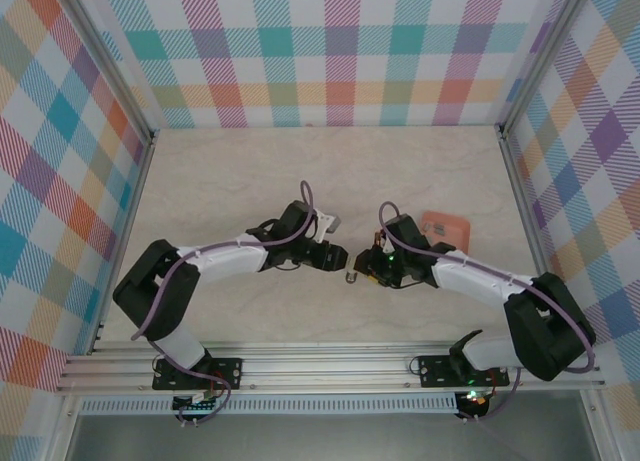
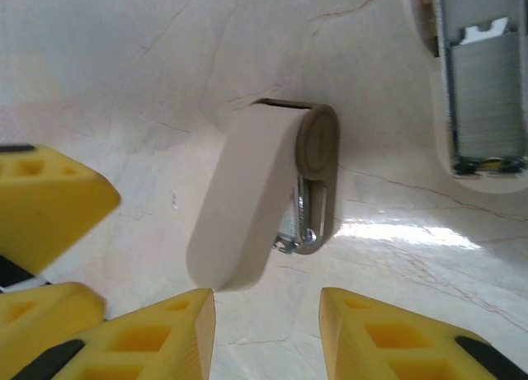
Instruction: Load the staples into the stapler
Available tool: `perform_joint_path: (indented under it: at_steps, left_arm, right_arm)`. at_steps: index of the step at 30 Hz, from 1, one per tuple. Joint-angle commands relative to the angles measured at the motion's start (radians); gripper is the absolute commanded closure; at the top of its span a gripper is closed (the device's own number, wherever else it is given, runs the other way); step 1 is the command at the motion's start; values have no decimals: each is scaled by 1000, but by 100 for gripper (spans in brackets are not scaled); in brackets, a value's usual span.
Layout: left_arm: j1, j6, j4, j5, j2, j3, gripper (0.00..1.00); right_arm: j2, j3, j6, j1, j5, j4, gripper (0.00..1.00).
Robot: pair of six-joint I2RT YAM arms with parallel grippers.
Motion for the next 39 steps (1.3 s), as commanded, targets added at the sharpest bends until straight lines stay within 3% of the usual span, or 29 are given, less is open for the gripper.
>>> perform_joint_path:
  at_steps: [1,14,39]
  left_arm:
    - [-1,-109,-59,-71,-26,-16,50]
    - [0,-112,-49,-110,-36,-37,51]
    - [-1,-102,-43,-103,-3,-12,51]
  right_arm:
    - [44,49,30,-5,-80,43,62]
    - [115,87,8,-5,-49,-64,65]
    - [205,-5,-1,-1,-11,-54,77]
